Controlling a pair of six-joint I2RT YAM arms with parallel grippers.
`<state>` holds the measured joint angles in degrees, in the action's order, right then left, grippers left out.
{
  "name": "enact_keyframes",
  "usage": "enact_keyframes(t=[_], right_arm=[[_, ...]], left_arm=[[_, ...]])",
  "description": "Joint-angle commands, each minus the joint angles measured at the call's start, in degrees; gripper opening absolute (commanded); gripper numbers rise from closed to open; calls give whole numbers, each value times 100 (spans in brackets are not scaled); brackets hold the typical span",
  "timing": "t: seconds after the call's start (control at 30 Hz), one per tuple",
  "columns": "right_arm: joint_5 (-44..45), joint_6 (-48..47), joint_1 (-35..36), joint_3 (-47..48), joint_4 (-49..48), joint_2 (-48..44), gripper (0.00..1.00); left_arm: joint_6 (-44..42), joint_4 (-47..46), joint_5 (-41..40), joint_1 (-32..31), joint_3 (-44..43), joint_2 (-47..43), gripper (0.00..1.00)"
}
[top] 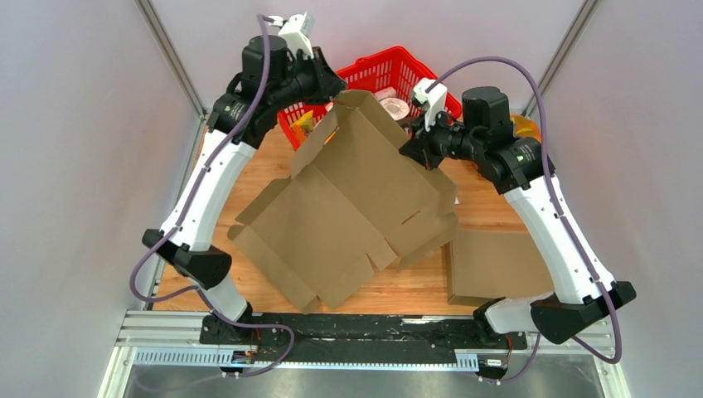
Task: Fold the paper box
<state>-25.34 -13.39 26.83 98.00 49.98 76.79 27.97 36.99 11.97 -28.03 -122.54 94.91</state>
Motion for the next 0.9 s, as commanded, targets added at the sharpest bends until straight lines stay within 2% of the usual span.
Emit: enact_keyframes(t=[0.0, 0.13, 0.2, 0.43, 0.67, 0.77, 0.8, 0.87], right_arm=[[-59, -59, 33, 273, -348, -6, 0], [82, -85, 33, 255, -348, 2, 0], [91, -68, 42, 281, -322, 46, 0], [74, 82, 33, 343, -339, 116, 0], [-445, 337, 103, 387, -550, 107, 0], [-393, 328, 121, 466, -437, 169, 0], [-253, 311, 112, 475, -393, 169, 0], [-121, 223, 112, 440, -322, 126, 0]], left_arm=[[-177, 720, -775, -194, -928, 193, 21], [-361, 643, -607, -501, -658, 54, 20], [-467, 459, -826, -790, -245, -201, 20], [-863, 503, -1583, -1432, 203, -544, 22], [-415, -341, -1486, -1696, 1345, -737, 15], [-292, -631, -1426, -1767, 1592, -842, 20], [-266, -675, -1408, -1767, 1602, -878, 28], [-283, -527, -1321, -1767, 1454, -957, 38]])
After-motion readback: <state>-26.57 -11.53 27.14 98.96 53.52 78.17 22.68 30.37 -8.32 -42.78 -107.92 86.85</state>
